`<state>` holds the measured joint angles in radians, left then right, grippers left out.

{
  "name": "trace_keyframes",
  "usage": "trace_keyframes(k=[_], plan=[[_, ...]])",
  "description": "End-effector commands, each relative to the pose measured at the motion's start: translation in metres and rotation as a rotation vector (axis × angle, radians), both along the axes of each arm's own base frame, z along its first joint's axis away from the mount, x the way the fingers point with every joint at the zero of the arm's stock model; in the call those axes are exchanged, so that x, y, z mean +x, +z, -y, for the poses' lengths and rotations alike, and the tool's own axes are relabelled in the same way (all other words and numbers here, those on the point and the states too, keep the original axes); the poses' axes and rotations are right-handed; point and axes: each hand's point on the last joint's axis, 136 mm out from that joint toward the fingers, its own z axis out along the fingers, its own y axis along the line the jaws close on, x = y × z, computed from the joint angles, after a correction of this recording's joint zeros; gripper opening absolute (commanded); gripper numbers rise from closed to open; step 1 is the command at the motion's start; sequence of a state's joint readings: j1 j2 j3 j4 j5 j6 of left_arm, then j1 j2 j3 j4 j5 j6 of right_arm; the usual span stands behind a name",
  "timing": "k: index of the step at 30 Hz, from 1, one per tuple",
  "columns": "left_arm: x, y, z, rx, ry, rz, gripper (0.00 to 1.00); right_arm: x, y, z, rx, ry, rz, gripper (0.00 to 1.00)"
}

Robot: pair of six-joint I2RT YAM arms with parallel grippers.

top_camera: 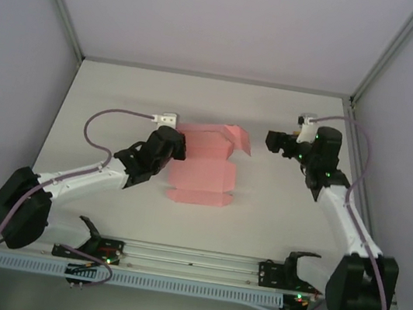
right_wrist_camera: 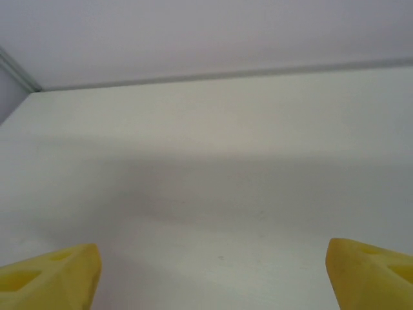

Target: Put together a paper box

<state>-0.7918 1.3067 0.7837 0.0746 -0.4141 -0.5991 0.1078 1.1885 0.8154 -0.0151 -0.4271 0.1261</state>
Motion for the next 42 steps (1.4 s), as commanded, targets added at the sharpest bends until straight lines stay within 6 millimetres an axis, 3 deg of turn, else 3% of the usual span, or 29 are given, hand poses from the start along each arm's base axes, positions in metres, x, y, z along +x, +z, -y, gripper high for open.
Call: trace_keyframes(k=[1,5,10,14,20,27,31,35,39,42], plan=[[-0.001,0.009,0.004,-0.020,-0.034,0.027,0.00,-0.020,0.007,-0.054,0.184,0.352,-0.074,0.85],[0.000,0.009,0.004,-0.020,-0.030,0.028,0.00,-0.041,0.004,-0.083,0.251,0.578,-0.104,0.76],[0.004,0.009,0.007,-0.004,-0.032,0.024,0.00,-0.085,0.000,-0.112,0.196,0.805,-0.071,0.70],[0.006,0.004,0.010,0.003,-0.033,0.009,0.00,-0.094,-0.004,-0.121,0.173,0.849,-0.068,0.68],[0.008,0.000,0.017,0.007,-0.056,0.000,0.00,-0.079,-0.011,-0.128,0.109,0.791,-0.058,0.67],[0.010,-0.004,0.021,0.016,-0.061,-0.015,0.00,-0.077,-0.016,-0.149,-0.011,0.757,-0.018,0.59],[0.011,-0.002,0.025,0.010,-0.066,-0.011,0.00,-0.050,-0.029,-0.147,-0.108,0.533,-0.023,0.47],[0.010,0.000,0.029,0.013,-0.073,-0.012,0.00,-0.014,-0.037,-0.132,-0.163,0.210,0.026,0.49],[0.010,-0.001,0.032,0.024,-0.076,-0.018,0.00,-0.001,-0.034,-0.131,-0.188,0.091,0.082,0.44],[0.010,-0.002,0.032,0.024,-0.071,-0.023,0.00,0.006,-0.034,-0.129,-0.235,0.035,0.105,0.26]])
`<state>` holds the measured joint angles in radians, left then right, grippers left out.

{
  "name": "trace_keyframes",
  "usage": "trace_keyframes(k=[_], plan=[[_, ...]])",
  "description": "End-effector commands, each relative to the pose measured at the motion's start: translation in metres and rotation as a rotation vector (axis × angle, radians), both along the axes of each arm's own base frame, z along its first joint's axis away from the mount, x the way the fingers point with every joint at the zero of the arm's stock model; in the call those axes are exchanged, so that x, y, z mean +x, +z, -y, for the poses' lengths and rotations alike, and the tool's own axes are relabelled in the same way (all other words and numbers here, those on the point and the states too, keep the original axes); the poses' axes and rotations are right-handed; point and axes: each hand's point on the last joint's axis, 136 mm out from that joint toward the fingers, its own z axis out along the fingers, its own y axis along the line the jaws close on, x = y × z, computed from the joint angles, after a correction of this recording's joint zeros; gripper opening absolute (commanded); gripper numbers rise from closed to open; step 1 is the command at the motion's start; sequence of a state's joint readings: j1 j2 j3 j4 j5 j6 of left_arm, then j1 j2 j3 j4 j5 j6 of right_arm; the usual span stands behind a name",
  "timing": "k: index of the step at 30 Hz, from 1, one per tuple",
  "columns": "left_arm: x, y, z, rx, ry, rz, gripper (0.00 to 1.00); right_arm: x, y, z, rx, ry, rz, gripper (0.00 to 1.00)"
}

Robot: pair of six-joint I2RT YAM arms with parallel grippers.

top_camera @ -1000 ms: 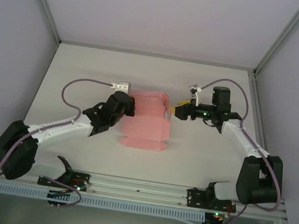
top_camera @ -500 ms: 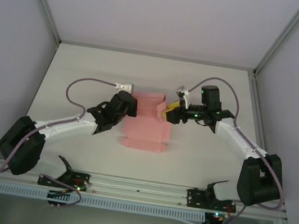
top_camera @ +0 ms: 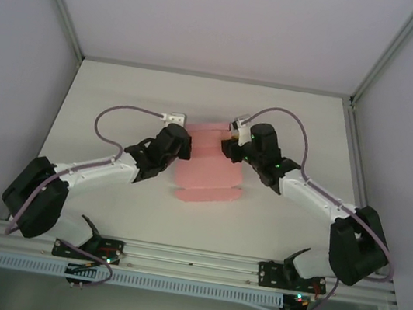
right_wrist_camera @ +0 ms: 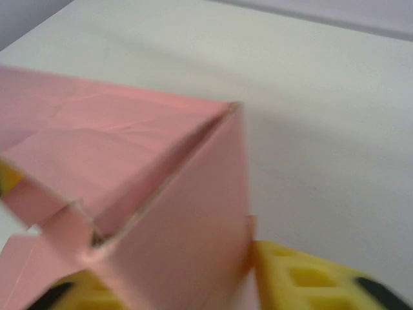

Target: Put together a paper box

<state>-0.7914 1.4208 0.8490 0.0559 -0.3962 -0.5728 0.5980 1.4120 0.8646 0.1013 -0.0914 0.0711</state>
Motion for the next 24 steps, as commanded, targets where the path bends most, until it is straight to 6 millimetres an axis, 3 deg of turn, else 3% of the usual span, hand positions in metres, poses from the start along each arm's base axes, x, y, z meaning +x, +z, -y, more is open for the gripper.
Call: trace_keyframes(k=[1,4,8,10,12,15,20,22,24], plan=[[-0.001,0.017,0.017,-0.044,-0.036,0.020,0.00,0.030,0.011,0.019,-0.039,-0.228,0.110,0.20],[0.003,0.011,0.008,-0.038,0.058,-0.009,0.00,0.038,0.011,0.042,-0.149,-0.450,0.189,0.07],[0.003,-0.016,-0.046,0.098,0.386,-0.131,0.00,0.038,0.016,0.106,-0.270,-0.886,0.227,0.06],[-0.002,-0.027,-0.062,0.153,0.461,-0.178,0.00,0.034,0.022,0.131,-0.346,-1.029,0.272,0.00],[-0.010,-0.035,-0.077,0.200,0.520,-0.212,0.00,0.034,0.023,0.147,-0.404,-1.114,0.308,0.00],[-0.021,-0.039,-0.104,0.254,0.623,-0.239,0.00,0.039,0.020,0.161,-0.461,-1.148,0.301,0.00],[-0.027,-0.034,-0.118,0.236,0.652,-0.232,0.00,0.043,0.027,0.168,-0.472,-1.147,0.336,0.00],[-0.023,-0.030,-0.116,0.232,0.628,-0.217,0.00,0.049,0.028,0.157,-0.451,-1.063,0.350,0.01],[-0.014,-0.028,-0.096,0.200,0.528,-0.206,0.00,0.054,0.020,0.131,-0.327,-0.893,0.287,0.17]])
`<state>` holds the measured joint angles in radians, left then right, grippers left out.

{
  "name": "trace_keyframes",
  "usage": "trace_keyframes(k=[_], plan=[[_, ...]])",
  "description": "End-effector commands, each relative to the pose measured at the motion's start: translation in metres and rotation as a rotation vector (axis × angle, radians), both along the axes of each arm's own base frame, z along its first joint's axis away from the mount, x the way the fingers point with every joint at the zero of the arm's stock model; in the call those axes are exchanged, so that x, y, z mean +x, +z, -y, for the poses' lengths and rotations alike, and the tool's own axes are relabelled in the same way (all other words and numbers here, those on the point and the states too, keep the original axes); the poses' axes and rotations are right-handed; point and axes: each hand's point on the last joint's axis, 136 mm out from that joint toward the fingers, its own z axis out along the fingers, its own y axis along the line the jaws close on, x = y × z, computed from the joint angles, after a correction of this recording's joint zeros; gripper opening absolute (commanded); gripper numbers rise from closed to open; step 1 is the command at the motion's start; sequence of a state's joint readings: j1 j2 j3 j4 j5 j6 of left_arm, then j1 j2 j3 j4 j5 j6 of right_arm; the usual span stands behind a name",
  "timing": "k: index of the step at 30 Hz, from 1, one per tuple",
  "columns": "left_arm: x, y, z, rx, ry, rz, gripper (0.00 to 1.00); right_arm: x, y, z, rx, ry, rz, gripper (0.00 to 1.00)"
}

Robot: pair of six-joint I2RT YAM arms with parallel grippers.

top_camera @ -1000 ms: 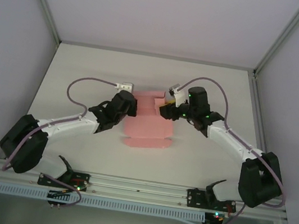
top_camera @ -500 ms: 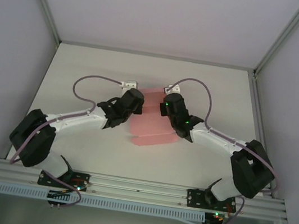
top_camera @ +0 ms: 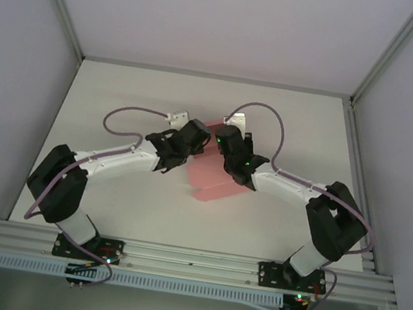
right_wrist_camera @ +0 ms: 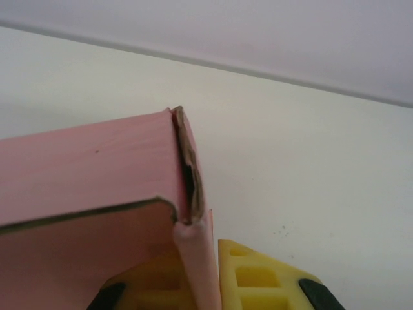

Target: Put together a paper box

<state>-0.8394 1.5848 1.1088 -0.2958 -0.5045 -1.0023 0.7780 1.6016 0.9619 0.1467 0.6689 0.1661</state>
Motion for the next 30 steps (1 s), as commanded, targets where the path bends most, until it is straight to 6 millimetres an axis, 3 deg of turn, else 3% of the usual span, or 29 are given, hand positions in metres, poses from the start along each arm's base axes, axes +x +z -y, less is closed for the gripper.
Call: trace_keyframes(k=[1,3,5,6,7,8,9,10,14,17,19,22,24,27,30], plan=[[-0.010,-0.012,-0.088,0.290,0.130,-0.029,0.00,0.019,0.021,0.082,0.014,-0.211,0.078,0.25],[0.000,-0.004,-0.058,0.223,0.004,0.040,0.00,0.012,0.011,0.025,0.188,0.123,-0.018,0.36],[0.007,0.006,-0.039,0.168,-0.070,0.101,0.00,-0.010,0.014,-0.029,0.294,0.449,-0.053,0.64],[0.010,0.010,-0.033,0.147,-0.084,0.127,0.00,-0.021,0.020,-0.049,0.349,0.554,-0.053,0.68],[0.013,0.013,-0.029,0.141,-0.105,0.142,0.00,-0.033,0.025,-0.064,0.381,0.656,-0.057,0.77],[0.016,0.016,-0.025,0.139,-0.122,0.147,0.00,-0.037,0.029,-0.068,0.409,0.685,-0.056,0.92],[0.017,0.018,-0.022,0.147,-0.142,0.147,0.00,-0.040,0.033,-0.071,0.433,0.700,-0.065,1.00],[0.018,0.021,-0.020,0.159,-0.156,0.146,0.00,-0.043,0.037,-0.070,0.436,0.711,-0.070,1.00],[0.021,0.029,-0.012,0.198,-0.255,0.173,0.00,-0.047,0.058,-0.050,0.413,0.642,-0.028,1.00],[0.023,0.036,-0.004,0.339,-0.435,0.211,0.00,-0.049,0.074,-0.016,0.400,0.505,-0.003,1.00],[0.025,0.034,-0.002,0.483,-0.560,0.209,0.00,-0.047,0.077,0.017,0.401,0.381,-0.025,1.00],[0.025,0.024,0.006,0.668,-0.815,0.178,0.00,-0.044,0.062,0.080,0.487,0.140,-0.136,1.00],[0.008,0.015,0.023,0.734,-1.100,0.139,0.00,-0.046,0.047,0.111,0.561,0.039,-0.238,1.00],[-0.014,0.014,0.038,0.778,-1.422,0.063,0.00,-0.053,0.031,0.133,0.604,-0.009,-0.329,1.00],[-0.001,0.009,0.044,0.921,-1.494,-0.022,0.00,-0.058,0.020,0.140,0.604,-0.010,-0.356,1.00]])
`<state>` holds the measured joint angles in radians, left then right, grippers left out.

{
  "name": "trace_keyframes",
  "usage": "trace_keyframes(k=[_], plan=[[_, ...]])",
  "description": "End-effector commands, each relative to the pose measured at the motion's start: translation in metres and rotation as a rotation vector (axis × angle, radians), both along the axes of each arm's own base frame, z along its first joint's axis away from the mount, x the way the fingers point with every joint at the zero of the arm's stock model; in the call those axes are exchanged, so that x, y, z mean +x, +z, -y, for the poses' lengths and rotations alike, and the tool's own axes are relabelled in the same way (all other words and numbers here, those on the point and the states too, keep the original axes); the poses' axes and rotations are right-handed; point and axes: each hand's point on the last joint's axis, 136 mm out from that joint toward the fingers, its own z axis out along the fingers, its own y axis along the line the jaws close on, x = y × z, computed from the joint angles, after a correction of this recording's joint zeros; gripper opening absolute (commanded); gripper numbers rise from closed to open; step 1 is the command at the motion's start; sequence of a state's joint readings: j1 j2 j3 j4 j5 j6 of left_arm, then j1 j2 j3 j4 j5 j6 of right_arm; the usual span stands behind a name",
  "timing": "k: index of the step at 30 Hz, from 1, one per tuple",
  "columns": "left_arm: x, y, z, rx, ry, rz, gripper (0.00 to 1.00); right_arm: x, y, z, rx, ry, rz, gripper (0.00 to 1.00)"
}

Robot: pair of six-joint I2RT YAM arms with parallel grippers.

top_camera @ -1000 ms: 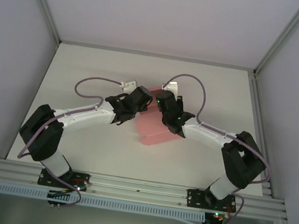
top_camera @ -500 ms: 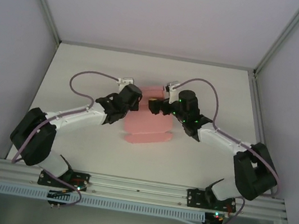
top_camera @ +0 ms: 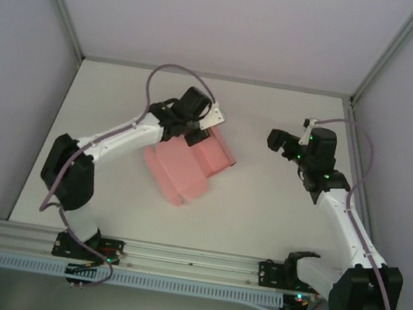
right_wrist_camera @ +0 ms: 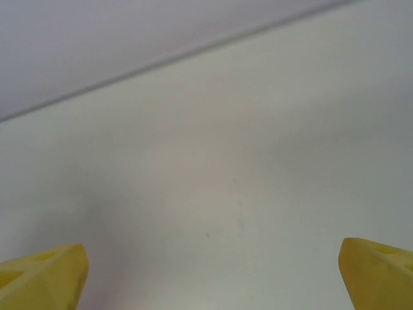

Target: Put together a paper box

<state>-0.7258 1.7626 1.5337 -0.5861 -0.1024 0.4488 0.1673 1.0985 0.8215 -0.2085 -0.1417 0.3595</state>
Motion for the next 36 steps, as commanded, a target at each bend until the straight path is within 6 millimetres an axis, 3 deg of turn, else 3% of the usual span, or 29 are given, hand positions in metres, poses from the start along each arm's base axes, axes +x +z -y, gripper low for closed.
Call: trace_keyframes(k=[1,5,8,11,18,20,23,30,32,36], plan=[[-0.023,-0.031,-0.002,0.300,-0.262,-0.108,0.00,-0.023,-0.025,-0.005,0.049,0.038,-0.136,1.00],[-0.016,-0.067,0.019,0.515,-0.316,-0.078,0.00,-0.028,-0.034,0.004,0.029,0.014,-0.142,1.00],[-0.002,-0.083,0.045,0.533,-0.335,0.022,0.00,-0.029,-0.040,0.011,0.031,-0.010,-0.147,1.00],[0.009,-0.097,0.059,0.581,-0.330,0.111,0.00,-0.030,-0.044,0.017,0.068,-0.031,-0.149,1.00],[-0.004,-0.142,0.077,0.643,-0.382,0.145,0.00,-0.033,-0.049,0.034,0.090,-0.082,-0.162,1.00],[-0.007,-0.143,0.081,0.616,-0.374,0.131,0.16,-0.034,-0.052,0.037,0.091,-0.090,-0.177,1.00],[-0.011,-0.123,0.090,0.536,-0.370,0.124,0.47,-0.035,-0.053,0.037,0.084,-0.070,-0.190,1.00],[-0.023,-0.054,0.104,0.310,-0.376,0.177,0.78,-0.028,-0.048,0.036,0.060,-0.045,-0.194,1.00],[-0.027,-0.027,0.106,0.230,-0.354,0.192,1.00,-0.024,-0.042,0.028,0.065,0.019,-0.168,1.00],[-0.034,0.040,0.103,-0.006,-0.231,0.250,1.00,-0.015,-0.039,0.006,0.107,0.149,-0.149,1.00]])
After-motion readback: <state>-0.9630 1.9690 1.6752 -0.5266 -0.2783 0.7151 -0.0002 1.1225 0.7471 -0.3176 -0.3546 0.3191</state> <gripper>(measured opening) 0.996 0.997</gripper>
